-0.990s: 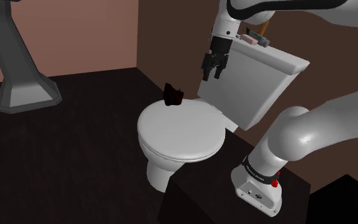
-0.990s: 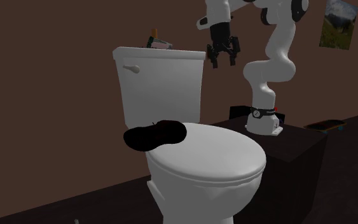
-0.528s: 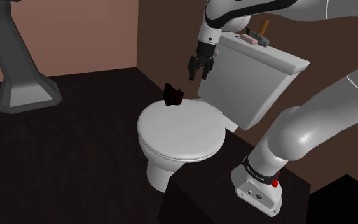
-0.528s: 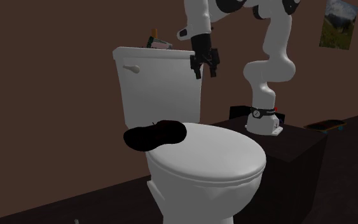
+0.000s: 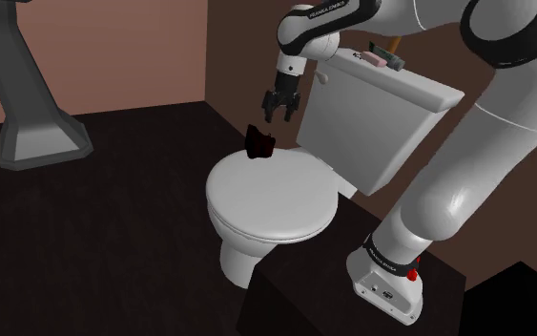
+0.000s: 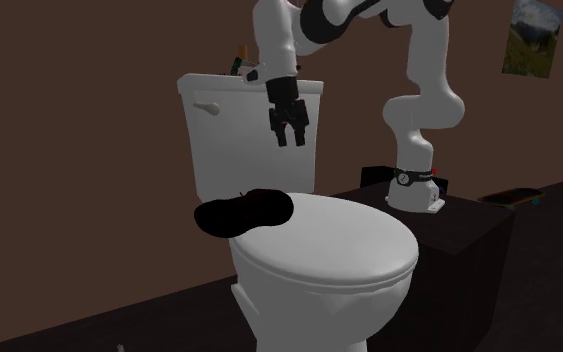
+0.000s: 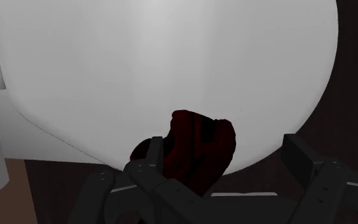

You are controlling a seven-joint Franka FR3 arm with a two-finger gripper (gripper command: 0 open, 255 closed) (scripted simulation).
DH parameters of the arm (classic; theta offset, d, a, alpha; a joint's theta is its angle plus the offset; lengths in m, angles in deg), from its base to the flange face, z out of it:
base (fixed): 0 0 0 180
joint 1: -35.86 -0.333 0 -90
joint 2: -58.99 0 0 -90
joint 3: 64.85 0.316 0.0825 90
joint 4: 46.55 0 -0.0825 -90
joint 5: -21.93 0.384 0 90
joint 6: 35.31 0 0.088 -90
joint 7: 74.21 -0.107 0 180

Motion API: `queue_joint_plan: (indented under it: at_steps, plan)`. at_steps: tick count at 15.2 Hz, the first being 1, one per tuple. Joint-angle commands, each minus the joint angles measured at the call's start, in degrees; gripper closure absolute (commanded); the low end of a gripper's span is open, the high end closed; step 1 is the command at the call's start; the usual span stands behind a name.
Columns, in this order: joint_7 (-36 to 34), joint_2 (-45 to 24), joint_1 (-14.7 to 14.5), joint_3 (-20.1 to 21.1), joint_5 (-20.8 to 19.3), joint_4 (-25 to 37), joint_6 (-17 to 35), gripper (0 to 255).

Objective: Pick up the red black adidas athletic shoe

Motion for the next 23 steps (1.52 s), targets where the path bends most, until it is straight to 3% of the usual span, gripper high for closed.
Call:
queue_joint_plan:
  at_steps: [1,8,15,23]
  plan:
    - [0.6,-4.6,0.4,-0.5,1.0,3.8,0.7,0]
    - [1.8,-20.6,2.6,-0.9,4.8,18.3,1.5,0]
    - [1.4,-37.1,6.0,-0.6,7.8,37.4,-1.3,0]
    - [2.3,-40.0,6.1,-0.1,8.6,36.1,2.8,0]
